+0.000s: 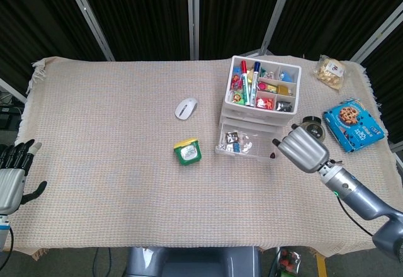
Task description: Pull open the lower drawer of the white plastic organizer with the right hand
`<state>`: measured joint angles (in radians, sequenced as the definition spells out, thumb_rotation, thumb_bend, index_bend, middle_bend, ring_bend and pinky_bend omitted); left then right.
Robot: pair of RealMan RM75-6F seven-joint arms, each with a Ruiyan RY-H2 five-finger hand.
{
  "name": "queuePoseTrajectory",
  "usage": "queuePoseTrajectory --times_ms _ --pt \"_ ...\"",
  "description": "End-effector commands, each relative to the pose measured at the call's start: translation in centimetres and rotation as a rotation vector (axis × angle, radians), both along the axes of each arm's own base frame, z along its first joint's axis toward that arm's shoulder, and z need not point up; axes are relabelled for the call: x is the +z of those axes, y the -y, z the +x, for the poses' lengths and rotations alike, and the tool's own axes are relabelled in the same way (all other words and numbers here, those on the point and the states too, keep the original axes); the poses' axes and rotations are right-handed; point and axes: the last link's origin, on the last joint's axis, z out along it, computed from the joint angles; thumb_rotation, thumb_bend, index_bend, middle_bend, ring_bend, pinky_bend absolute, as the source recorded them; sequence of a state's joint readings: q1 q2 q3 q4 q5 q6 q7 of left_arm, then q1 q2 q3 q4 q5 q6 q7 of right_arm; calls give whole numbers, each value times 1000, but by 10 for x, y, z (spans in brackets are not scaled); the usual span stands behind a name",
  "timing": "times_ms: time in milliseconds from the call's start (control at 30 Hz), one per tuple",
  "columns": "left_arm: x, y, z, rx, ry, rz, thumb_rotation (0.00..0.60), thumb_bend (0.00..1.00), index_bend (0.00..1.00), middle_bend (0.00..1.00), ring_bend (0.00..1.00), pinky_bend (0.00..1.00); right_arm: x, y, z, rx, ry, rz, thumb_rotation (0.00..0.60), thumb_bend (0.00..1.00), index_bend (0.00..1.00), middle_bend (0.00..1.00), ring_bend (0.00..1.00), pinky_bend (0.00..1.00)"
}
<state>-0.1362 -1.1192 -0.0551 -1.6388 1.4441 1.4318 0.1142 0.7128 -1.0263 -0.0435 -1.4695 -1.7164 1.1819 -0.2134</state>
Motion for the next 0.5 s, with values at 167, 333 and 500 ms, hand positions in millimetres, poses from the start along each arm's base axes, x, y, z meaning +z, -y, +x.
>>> queuePoseTrajectory --times_ms 167,333,500 --pt "0 0 0 1 -5 1 600 312 74 0 0 0 -4 -13 -36 -109 -39 36 600 378 730 1000 1000 665" --pt "0 0 0 2 -5 1 600 312 74 0 0 0 -18 -19 -55 -169 -65 64 600 378 730 1000 1000 665" --pt "0 0 0 2 -4 1 600 312 75 0 0 0 -31 -25 -74 -258 -96 103 600 378 729 1000 1000 665"
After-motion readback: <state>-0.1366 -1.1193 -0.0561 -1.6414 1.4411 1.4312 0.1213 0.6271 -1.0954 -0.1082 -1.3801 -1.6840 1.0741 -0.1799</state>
